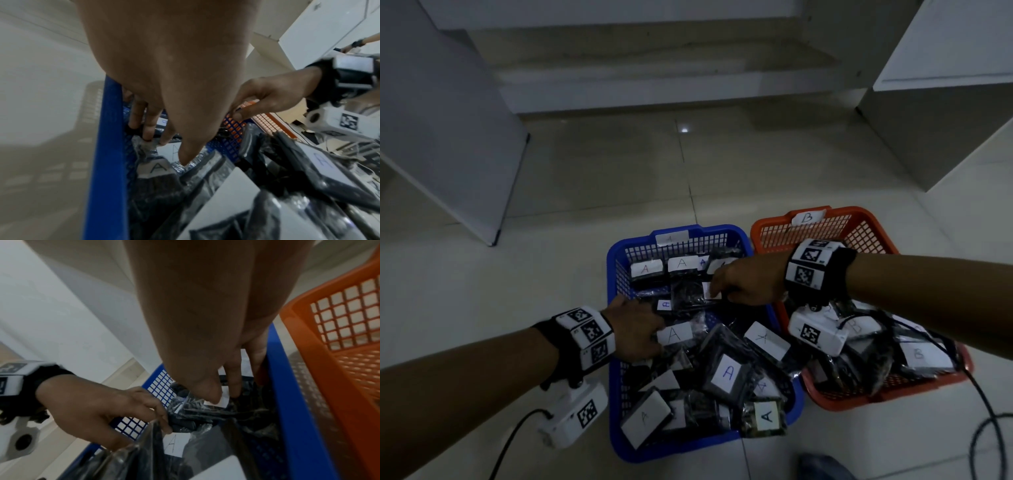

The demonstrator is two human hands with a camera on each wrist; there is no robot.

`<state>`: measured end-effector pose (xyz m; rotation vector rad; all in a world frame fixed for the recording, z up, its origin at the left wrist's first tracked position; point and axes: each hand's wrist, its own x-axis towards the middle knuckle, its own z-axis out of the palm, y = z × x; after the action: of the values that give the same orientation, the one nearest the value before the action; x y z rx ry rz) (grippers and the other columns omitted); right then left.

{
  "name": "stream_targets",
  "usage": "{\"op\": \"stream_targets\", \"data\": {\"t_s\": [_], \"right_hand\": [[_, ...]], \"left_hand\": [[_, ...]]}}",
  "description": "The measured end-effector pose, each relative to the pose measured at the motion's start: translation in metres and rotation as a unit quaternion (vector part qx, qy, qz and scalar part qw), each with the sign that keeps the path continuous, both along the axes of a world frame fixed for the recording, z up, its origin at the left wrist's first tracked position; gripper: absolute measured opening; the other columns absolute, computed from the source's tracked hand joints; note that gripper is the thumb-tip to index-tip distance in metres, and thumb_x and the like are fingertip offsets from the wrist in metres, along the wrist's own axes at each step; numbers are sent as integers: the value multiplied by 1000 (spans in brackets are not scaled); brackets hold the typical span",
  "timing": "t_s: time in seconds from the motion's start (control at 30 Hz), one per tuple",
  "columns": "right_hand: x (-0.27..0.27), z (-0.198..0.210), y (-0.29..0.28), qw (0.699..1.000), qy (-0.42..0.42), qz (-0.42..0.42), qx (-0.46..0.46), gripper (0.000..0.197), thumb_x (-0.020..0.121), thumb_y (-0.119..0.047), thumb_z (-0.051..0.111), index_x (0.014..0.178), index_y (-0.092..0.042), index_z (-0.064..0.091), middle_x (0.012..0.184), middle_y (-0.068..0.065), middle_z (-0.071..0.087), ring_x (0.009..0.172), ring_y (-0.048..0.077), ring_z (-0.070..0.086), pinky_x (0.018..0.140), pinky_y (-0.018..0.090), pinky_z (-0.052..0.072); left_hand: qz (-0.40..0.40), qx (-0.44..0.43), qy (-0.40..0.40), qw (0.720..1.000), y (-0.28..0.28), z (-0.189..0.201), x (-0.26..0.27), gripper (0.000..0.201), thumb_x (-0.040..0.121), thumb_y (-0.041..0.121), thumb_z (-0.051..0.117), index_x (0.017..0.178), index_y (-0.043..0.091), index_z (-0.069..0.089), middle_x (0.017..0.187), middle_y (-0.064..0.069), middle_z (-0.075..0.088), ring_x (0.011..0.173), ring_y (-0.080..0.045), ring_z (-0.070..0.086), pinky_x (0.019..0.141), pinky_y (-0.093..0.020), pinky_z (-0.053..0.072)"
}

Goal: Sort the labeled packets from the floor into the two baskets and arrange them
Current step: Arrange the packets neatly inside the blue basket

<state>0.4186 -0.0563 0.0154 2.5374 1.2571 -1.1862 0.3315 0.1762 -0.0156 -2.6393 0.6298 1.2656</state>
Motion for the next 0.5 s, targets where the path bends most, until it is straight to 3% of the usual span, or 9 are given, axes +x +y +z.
{"op": "stream_targets", "data": {"t_s": [0.1, 0.2, 0.27, 0.37, 0.5], "right_hand": [[-1, 9, 3, 998, -17, -16, 55, 35, 102, -14, 47, 134, -16, 60, 135, 3, 61, 116, 18, 60, 98, 30, 50], [11, 12, -3, 987, -108, -38, 114, 28, 101, -16, 51, 125, -14, 66, 131, 4, 62, 114, 19, 60, 90, 27, 47], [21, 10, -7, 983, -144, -52, 97, 31, 100, -19, 54, 129, -15, 63, 135, 6, 56, 119, 23, 57, 93, 30, 48], [27, 8, -9, 986, -137, -69, 65, 39, 99, -19, 53, 137, -15, 57, 143, 6, 51, 124, 26, 55, 101, 44, 50], [22, 2, -7, 991, -122, -38, 31, 40, 99, -17, 51, 139, -19, 55, 145, 2, 53, 126, 23, 55, 99, 37, 48]], "left_hand": [[8, -1, 9, 1000, 0, -1, 0, 55, 99, 58, 37, 144, 28, 43, 142, -3, 44, 128, -27, 43, 114, -50, 18], [17, -7, 6, 1000, 1, 0, 1, 59, 98, 59, 36, 149, 29, 38, 147, -4, 42, 132, -26, 42, 115, -47, 17], [15, -13, 1, 1000, 2, 0, 0, 60, 98, 60, 36, 150, 29, 36, 147, -4, 42, 132, -26, 42, 115, -46, 16], [13, -14, 0, 1000, 1, 0, -4, 61, 98, 60, 36, 150, 29, 36, 145, -4, 45, 129, -26, 44, 114, -45, 16], [11, -7, 17, 1000, -2, -1, -7, 58, 100, 56, 31, 150, 27, 34, 144, -3, 50, 124, -26, 48, 113, -46, 14]]}}
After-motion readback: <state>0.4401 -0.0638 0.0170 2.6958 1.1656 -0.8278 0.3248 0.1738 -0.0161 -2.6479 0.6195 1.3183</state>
